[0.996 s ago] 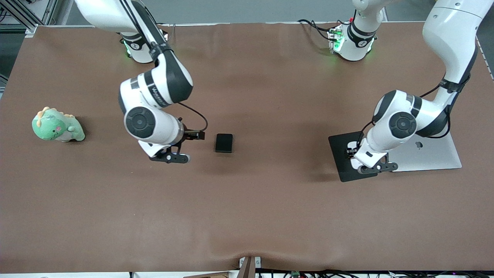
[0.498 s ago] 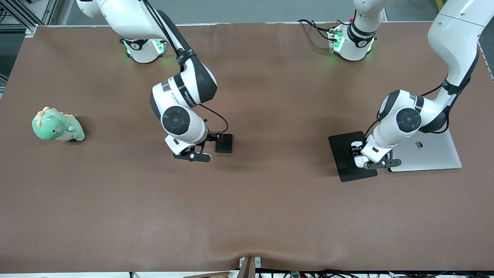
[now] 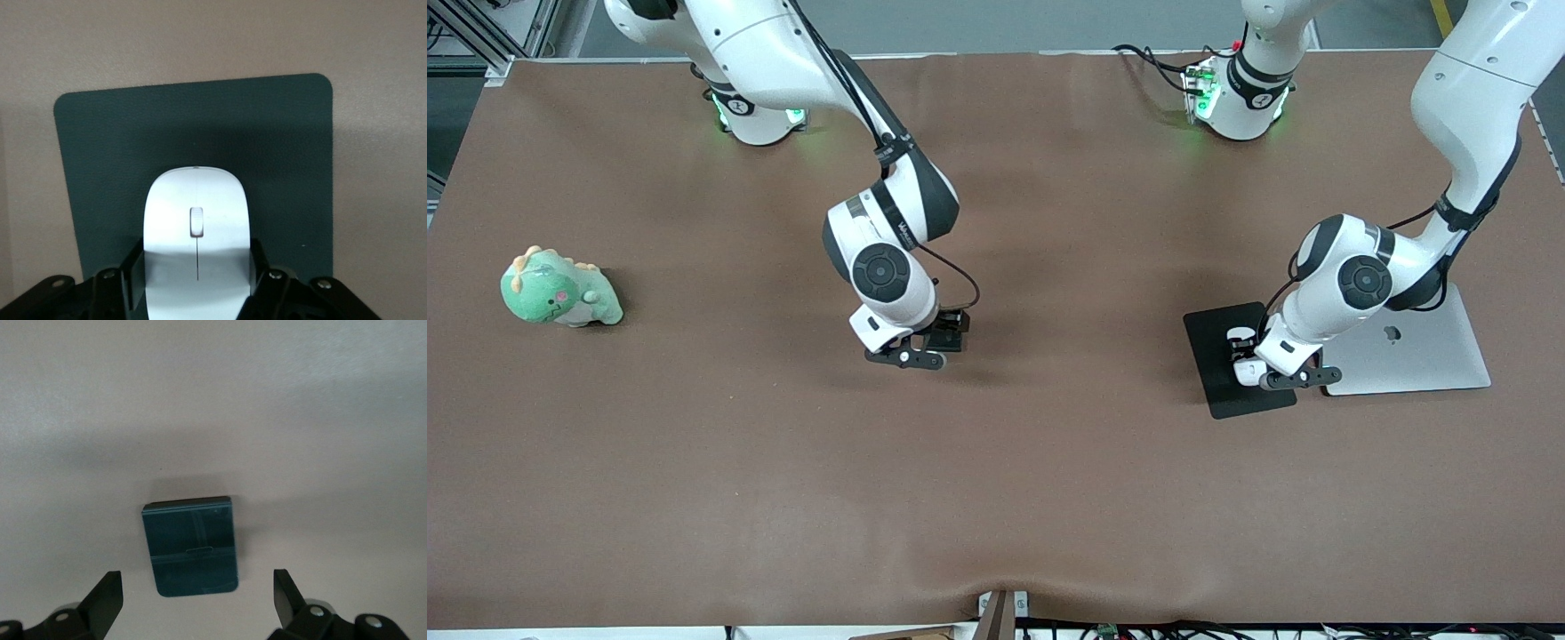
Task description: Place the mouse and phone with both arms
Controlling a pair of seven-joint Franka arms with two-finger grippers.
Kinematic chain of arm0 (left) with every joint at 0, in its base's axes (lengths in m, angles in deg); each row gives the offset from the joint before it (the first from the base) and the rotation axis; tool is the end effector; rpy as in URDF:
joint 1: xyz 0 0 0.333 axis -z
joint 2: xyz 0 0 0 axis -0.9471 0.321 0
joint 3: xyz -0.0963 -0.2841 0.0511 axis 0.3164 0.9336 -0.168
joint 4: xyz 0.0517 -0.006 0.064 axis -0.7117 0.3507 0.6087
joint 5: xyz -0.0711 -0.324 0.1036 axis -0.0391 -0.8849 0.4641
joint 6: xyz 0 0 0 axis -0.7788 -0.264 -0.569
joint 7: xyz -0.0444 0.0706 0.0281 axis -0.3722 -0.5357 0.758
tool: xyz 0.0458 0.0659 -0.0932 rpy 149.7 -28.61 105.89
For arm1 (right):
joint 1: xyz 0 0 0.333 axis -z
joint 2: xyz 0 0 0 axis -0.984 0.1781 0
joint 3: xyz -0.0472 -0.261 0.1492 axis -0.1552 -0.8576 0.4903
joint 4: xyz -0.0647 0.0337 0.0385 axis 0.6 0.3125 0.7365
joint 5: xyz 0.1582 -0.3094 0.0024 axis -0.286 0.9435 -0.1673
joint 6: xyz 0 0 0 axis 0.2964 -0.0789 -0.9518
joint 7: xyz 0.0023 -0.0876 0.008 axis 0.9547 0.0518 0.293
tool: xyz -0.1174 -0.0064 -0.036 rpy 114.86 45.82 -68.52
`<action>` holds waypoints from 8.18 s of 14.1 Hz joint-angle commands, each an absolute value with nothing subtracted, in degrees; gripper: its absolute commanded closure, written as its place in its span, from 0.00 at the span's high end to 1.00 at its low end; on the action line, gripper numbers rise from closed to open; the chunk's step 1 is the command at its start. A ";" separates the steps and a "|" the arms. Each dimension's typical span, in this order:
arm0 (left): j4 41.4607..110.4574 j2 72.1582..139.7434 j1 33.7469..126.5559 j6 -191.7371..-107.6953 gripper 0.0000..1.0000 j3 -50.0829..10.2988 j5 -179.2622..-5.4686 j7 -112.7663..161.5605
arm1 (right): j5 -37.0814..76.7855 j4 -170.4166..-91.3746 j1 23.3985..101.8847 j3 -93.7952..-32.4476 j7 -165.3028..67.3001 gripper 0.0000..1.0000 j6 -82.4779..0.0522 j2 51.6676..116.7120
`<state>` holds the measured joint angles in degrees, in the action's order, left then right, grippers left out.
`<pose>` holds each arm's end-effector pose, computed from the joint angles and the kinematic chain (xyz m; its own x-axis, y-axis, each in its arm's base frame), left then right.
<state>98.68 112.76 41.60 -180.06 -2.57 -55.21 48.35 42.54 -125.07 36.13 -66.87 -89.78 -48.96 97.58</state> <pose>0.5358 -0.0616 0.1974 0.9962 0.0868 0.0077 0.0862 -0.9945 0.0599 0.5094 0.3796 0.2454 0.9791 -0.1409 -0.1464 -0.1444 -0.9894 -0.0129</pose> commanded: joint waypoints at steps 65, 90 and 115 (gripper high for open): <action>63.08 80.68 82.70 -119.04 1.00 -41.65 -81.09 29.81 | 50.90 -165.27 72.44 -68.04 -48.51 0.00 -57.66 70.04; 63.08 80.68 82.09 -119.39 1.00 -41.12 -83.64 33.24 | 50.90 -167.85 80.62 -68.13 -33.82 1.00 -72.47 79.19; 63.17 80.24 73.83 -118.77 1.00 -32.59 -81.35 29.99 | 54.92 -119.70 78.51 -66.73 -34.43 1.00 -7.60 75.58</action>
